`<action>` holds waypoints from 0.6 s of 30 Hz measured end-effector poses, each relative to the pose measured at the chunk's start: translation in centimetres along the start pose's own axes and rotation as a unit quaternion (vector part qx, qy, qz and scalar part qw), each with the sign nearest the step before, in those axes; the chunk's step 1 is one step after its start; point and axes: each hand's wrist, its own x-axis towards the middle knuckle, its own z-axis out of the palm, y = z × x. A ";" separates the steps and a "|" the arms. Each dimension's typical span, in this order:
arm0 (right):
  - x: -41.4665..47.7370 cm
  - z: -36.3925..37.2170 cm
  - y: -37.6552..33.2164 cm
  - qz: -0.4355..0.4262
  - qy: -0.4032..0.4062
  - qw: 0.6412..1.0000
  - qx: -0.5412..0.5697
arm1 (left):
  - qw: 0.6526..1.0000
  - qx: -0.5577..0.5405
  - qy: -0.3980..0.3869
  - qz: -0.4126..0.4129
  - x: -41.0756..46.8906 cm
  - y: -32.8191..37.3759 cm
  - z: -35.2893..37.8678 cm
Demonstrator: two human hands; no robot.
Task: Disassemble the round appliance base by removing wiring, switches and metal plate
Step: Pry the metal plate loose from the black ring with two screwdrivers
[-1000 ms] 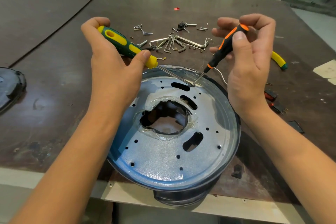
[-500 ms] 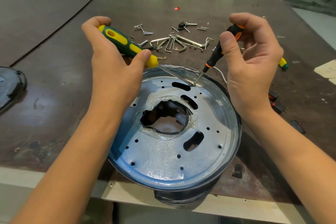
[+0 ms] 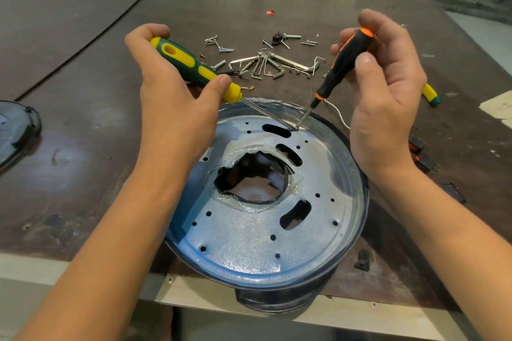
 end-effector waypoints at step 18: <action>0.1 0.0 -0.1 -0.042 -0.008 0.998 -0.043 | 1.000 -0.002 -0.004 0.004 0.0 0.0 0.0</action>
